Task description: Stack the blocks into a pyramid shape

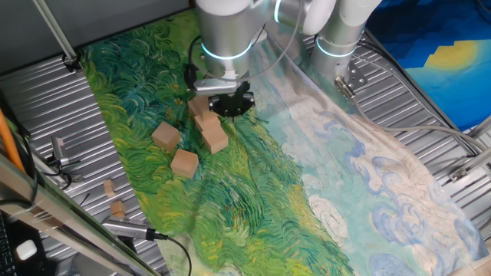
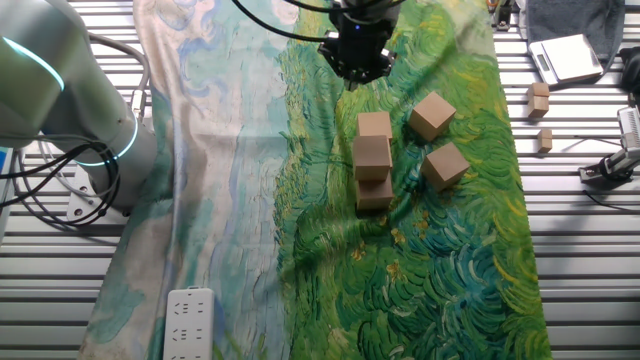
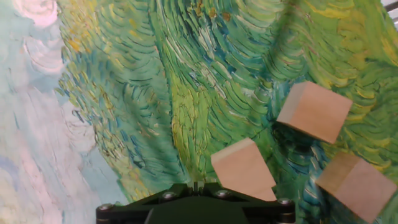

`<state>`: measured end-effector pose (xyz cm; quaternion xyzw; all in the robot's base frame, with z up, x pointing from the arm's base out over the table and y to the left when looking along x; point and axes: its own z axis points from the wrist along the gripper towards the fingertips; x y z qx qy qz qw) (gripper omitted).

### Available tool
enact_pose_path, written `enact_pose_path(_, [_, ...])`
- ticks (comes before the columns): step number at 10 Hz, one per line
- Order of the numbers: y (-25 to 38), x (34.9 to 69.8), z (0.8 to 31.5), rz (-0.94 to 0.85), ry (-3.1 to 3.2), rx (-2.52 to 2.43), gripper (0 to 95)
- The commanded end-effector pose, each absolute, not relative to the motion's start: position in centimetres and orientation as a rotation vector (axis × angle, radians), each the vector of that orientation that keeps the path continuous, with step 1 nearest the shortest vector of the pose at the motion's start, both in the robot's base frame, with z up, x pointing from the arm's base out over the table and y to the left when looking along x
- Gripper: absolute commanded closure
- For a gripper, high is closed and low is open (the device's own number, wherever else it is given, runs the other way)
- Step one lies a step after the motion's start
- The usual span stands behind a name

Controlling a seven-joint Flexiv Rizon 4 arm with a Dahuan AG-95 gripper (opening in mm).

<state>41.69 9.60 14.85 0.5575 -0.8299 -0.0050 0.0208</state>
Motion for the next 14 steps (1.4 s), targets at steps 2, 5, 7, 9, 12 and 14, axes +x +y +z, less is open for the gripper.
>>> enact_pose_path(2, [9.5,41.5,15.0,-0.002,-2.631,1.604,95.0])
enact_pose_path(5, [9.5,41.5,15.0,0.013,-2.685,1.517,95.0])
enact_pose_path(7, [9.5,41.5,15.0,0.003,-2.672,1.546,95.0])
enact_pose_path(9, [9.5,41.5,15.0,-0.02,-2.671,1.559,95.0])
enact_pose_path(12, [9.5,41.6,14.9,0.015,-2.653,1.574,95.0])
enact_pose_path(14, [8.9,43.4,15.2,0.023,-2.622,1.634,76.0])
